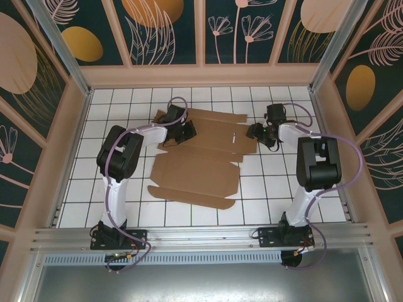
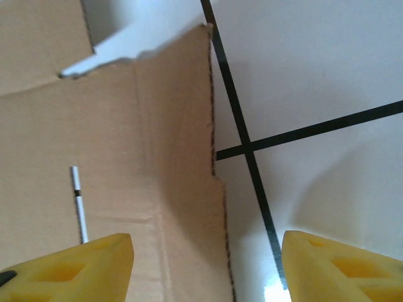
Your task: Fold the paper box
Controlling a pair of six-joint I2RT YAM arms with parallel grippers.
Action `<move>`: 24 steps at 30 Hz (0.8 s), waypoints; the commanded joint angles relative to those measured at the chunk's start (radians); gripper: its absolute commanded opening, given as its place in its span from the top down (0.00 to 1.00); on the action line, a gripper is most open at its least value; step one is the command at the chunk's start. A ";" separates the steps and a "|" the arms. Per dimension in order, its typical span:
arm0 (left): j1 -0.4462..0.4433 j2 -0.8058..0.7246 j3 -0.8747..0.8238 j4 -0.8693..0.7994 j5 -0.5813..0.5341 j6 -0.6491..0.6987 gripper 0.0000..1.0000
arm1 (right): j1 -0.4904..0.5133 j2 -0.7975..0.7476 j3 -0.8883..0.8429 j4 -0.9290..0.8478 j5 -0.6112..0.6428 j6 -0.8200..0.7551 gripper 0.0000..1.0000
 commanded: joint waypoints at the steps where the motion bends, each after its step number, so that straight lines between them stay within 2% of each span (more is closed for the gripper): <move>1: 0.007 0.025 0.007 0.017 0.004 -0.010 1.00 | -0.005 0.024 0.051 -0.033 -0.010 -0.037 0.41; 5: 0.008 0.030 0.007 0.023 0.004 -0.014 1.00 | 0.003 0.066 0.075 -0.055 0.020 -0.048 0.60; 8: 0.007 0.031 0.005 0.025 0.002 -0.014 1.00 | 0.027 0.091 0.126 -0.102 0.087 -0.072 0.75; 10: 0.008 0.031 0.004 0.025 0.005 -0.012 1.00 | 0.052 0.110 0.171 -0.145 0.139 -0.090 0.79; 13: 0.007 0.031 0.001 0.027 0.004 -0.014 1.00 | 0.116 0.155 0.265 -0.233 0.271 -0.119 0.85; 15: 0.007 0.031 0.001 0.026 0.007 -0.015 1.00 | 0.181 0.204 0.342 -0.297 0.405 -0.140 0.90; 18: 0.007 0.031 -0.001 0.027 0.008 -0.015 1.00 | 0.258 0.288 0.441 -0.375 0.531 -0.143 0.91; 24: 0.008 0.031 -0.005 0.028 0.014 -0.020 1.00 | 0.332 0.394 0.531 -0.418 0.601 -0.111 0.86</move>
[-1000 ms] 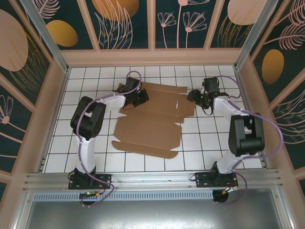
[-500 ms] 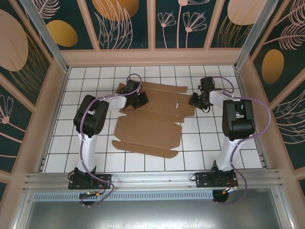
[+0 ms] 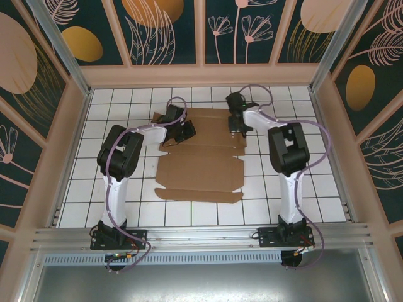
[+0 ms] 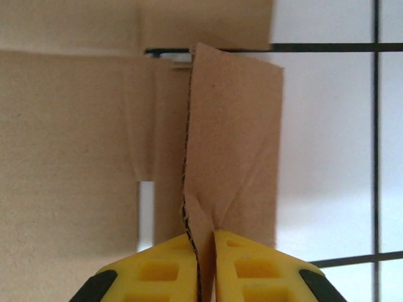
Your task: Fold the paper box
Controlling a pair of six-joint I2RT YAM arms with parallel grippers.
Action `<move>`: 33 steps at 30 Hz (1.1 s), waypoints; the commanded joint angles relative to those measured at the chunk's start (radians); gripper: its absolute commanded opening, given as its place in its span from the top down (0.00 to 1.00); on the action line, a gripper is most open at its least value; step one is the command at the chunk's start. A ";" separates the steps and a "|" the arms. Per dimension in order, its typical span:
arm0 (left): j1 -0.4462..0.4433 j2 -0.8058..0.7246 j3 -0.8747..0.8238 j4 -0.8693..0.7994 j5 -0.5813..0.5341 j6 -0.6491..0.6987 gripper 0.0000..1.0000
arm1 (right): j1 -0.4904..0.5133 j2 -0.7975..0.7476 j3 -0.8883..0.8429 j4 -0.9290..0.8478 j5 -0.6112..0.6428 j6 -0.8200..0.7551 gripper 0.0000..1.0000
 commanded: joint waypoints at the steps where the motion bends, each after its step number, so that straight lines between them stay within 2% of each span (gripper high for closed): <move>1: 0.003 0.026 -0.008 0.007 0.012 -0.012 1.00 | 0.008 0.054 0.015 -0.107 0.082 0.016 0.86; 4: 0.003 0.018 -0.013 0.002 0.008 -0.008 1.00 | -0.010 -0.006 -0.033 -0.069 0.107 0.016 0.85; 6: 0.003 0.013 -0.015 0.002 0.002 -0.008 1.00 | -0.043 -0.080 -0.093 -0.018 0.072 0.018 0.83; 11: 0.002 0.013 -0.020 0.008 0.006 -0.010 1.00 | -0.143 -0.243 -0.226 0.094 -0.074 0.009 0.66; 16: 0.001 0.010 -0.050 0.054 0.039 -0.050 1.00 | -0.143 -0.406 -0.287 0.196 -0.169 0.017 0.54; 19: -0.012 0.008 -0.062 0.083 0.066 -0.075 1.00 | -0.109 -0.464 -0.297 0.224 -0.189 0.024 0.51; 21: -0.024 0.007 -0.058 0.087 0.075 -0.081 1.00 | -0.075 -0.469 -0.291 0.231 -0.216 0.030 0.55; 23: -0.027 -0.005 -0.061 0.104 0.085 -0.097 1.00 | -0.052 -0.430 -0.272 0.227 -0.322 0.063 0.63; 26: -0.026 -0.039 -0.039 0.090 0.072 -0.079 1.00 | -0.027 -0.350 -0.257 0.221 -0.431 0.130 0.82; 28: -0.022 -0.066 -0.008 0.048 0.073 -0.048 1.00 | -0.021 -0.322 -0.288 0.248 -0.445 0.167 0.96; 30: -0.002 -0.110 0.004 0.017 0.075 -0.015 0.92 | -0.020 -0.294 -0.317 0.271 -0.455 0.187 1.00; 33: 0.048 -0.191 0.003 -0.039 0.035 0.038 0.73 | -0.014 -0.238 -0.323 0.268 -0.448 0.172 1.00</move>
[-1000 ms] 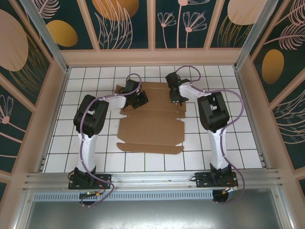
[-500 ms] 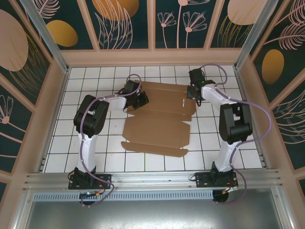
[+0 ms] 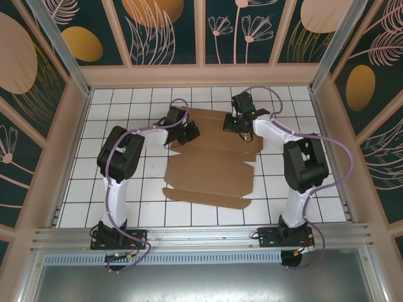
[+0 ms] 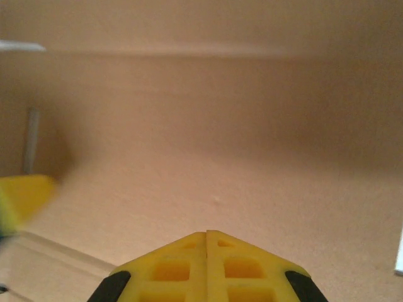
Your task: Fold the paper box
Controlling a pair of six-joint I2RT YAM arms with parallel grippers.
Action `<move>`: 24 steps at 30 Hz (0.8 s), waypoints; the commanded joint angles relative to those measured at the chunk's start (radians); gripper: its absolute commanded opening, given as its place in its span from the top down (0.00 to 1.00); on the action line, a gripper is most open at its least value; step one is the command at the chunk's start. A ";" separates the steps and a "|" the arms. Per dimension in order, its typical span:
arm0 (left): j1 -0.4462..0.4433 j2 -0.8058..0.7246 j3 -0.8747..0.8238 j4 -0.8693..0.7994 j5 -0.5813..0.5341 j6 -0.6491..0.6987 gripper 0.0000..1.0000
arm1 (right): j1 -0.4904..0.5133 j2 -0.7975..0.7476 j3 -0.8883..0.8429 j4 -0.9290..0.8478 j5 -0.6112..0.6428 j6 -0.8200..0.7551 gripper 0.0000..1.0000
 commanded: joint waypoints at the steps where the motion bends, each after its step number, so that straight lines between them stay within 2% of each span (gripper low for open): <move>1: 0.068 -0.126 0.057 -0.099 -0.053 0.105 0.68 | 0.008 0.057 -0.010 0.006 -0.022 0.017 1.00; 4: 0.117 -0.145 0.108 -0.223 -0.144 0.220 0.56 | 0.022 0.110 0.010 -0.029 0.021 -0.021 1.00; 6: 0.146 -0.145 0.123 -0.271 -0.206 0.279 0.46 | 0.031 0.130 0.016 -0.041 0.043 -0.037 1.00; 7: 0.158 -0.140 0.129 -0.288 -0.235 0.308 0.38 | 0.033 0.139 0.016 -0.044 0.049 -0.043 1.00; 10: 0.186 -0.095 0.164 -0.352 -0.310 0.375 0.33 | 0.033 0.153 0.012 -0.043 0.046 -0.051 1.00; 13: 0.197 -0.042 0.202 -0.399 -0.337 0.423 0.32 | 0.034 0.160 0.008 -0.041 0.036 -0.056 1.00; 17: 0.201 0.017 0.245 -0.424 -0.316 0.445 0.34 | 0.036 0.170 0.003 -0.037 0.031 -0.065 1.00; 24: 0.201 0.073 0.252 -0.385 -0.167 0.418 0.42 | 0.036 0.166 -0.009 -0.027 0.020 -0.069 1.00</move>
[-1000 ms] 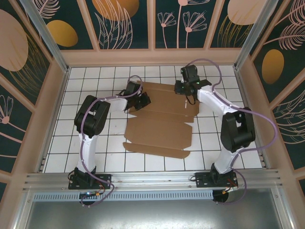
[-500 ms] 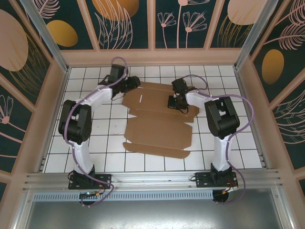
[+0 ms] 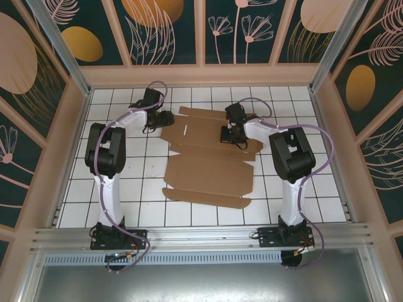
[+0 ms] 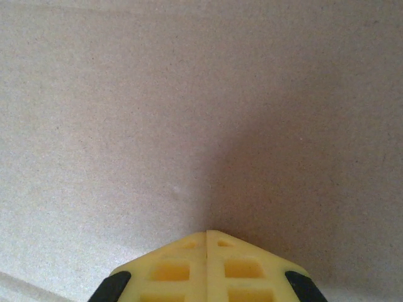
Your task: Fold the paper box
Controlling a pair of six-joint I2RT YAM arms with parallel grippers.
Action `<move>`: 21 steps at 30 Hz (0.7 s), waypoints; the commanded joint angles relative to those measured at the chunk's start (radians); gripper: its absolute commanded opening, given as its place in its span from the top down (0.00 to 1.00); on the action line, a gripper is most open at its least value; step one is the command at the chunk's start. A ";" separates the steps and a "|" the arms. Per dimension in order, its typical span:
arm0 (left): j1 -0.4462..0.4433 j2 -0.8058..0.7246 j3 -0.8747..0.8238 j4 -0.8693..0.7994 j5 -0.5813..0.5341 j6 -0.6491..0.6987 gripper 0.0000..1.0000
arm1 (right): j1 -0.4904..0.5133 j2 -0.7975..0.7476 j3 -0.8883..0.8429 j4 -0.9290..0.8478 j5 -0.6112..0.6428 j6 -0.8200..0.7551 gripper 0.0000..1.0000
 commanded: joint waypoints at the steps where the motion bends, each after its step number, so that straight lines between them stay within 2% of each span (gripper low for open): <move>1: 0.000 0.014 0.018 0.010 0.097 -0.005 0.44 | 0.011 0.052 -0.019 -0.030 0.000 -0.013 1.00; 4: 0.000 0.003 -0.013 0.063 0.163 -0.035 0.51 | 0.011 0.050 -0.021 -0.029 -0.002 -0.013 1.00; 10: -0.001 -0.014 -0.071 0.182 0.347 -0.106 0.56 | 0.012 0.047 -0.029 -0.020 -0.007 -0.007 1.00; 13: -0.001 -0.011 -0.090 0.218 0.402 -0.125 0.56 | 0.013 0.049 -0.033 -0.016 -0.009 -0.004 1.00; 21: -0.034 0.013 -0.062 0.202 0.416 -0.103 0.50 | 0.014 0.063 -0.037 -0.013 -0.008 -0.002 1.00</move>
